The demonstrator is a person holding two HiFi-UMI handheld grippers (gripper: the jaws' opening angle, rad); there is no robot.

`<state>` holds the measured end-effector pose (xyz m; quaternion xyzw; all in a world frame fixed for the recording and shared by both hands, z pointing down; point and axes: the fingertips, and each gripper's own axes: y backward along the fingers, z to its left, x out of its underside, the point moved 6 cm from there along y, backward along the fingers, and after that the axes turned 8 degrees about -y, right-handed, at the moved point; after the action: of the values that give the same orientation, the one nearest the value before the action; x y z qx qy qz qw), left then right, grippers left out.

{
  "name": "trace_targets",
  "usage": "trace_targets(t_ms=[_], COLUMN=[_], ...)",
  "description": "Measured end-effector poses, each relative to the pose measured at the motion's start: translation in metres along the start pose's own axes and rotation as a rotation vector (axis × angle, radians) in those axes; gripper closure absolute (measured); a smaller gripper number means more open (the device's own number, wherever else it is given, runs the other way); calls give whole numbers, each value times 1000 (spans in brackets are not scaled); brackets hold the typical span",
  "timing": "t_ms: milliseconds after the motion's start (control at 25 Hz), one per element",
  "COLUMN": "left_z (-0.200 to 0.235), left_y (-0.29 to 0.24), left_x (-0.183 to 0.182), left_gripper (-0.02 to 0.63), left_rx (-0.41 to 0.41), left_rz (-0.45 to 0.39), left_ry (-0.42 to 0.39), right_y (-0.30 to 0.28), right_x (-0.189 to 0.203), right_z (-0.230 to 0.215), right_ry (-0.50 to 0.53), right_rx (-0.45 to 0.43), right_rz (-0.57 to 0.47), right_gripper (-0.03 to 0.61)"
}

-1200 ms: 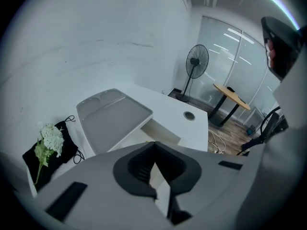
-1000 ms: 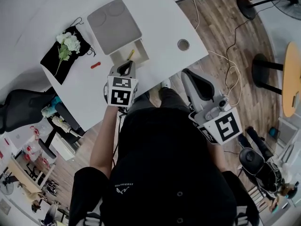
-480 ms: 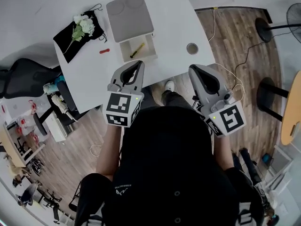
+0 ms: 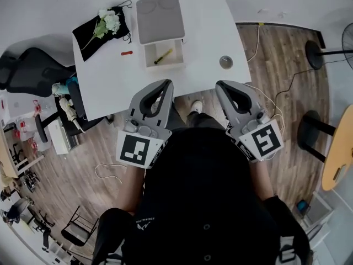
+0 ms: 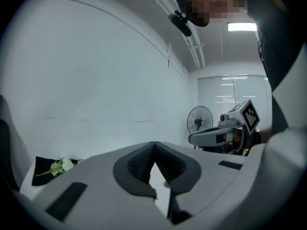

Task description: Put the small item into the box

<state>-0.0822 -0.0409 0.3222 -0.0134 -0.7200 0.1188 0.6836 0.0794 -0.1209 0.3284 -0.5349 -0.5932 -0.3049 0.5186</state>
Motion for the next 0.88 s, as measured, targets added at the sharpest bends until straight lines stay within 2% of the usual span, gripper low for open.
trace_targets(t_ms=[240, 520, 880], left_z=[-35, -47, -42], left_y=[3, 6, 8], left_x=[-12, -19, -57], left_gripper=[609, 609, 609], left_rx=[-21, -74, -109], left_rz=[-82, -103, -183], left_ry=[19, -5, -46], right_y=[18, 36, 56], right_x=[2, 1, -42], right_z=[1, -6, -8], right_ry=[20, 40, 123], right_rx=[-44, -60, -67], right_rz=[3, 2, -90], right_gripper=[577, 577, 577])
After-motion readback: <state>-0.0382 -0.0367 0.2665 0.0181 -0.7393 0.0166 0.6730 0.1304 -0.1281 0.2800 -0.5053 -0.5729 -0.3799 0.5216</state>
